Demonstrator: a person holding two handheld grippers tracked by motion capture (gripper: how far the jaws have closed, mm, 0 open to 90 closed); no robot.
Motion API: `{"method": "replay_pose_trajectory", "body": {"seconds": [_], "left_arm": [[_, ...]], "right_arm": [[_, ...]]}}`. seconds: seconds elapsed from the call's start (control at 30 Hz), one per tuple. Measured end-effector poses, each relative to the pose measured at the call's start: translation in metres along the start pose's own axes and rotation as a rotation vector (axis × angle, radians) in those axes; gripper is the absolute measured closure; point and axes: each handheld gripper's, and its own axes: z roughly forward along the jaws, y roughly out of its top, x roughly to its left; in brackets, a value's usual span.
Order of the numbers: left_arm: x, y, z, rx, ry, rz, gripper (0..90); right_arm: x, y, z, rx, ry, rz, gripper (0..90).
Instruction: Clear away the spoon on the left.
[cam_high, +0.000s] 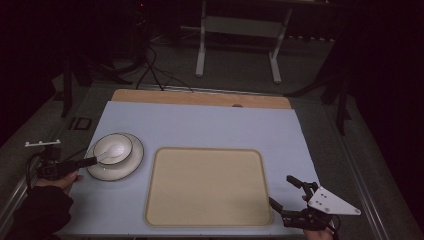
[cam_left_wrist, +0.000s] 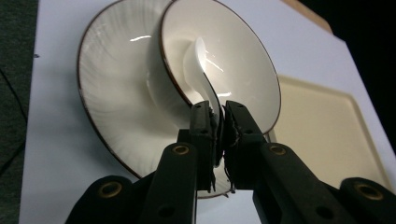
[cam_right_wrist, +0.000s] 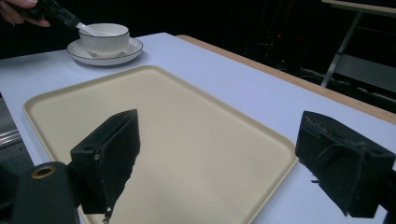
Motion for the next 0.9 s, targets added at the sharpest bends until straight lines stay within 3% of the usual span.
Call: {"method": "replay_pose_trajectory", "body": {"seconds": [0.17,0.53,0.9], "left_arm": [[-0.007,0.001,0.002,0.037,0.010,0.051,84.7],[-0.015,0.005,0.002,0.081,0.047,0.095,85.3],[-0.021,0.004,-0.006,0.030,0.062,0.096,85.8]], "right_arm": [[-0.001,0.000,0.000,0.000,-0.002,0.004,13.8],[-0.001,-0.001,0.000,0.005,-0.004,0.005,13.9],[-0.001,-0.001,0.000,0.001,-0.005,0.009,14.0]]}}
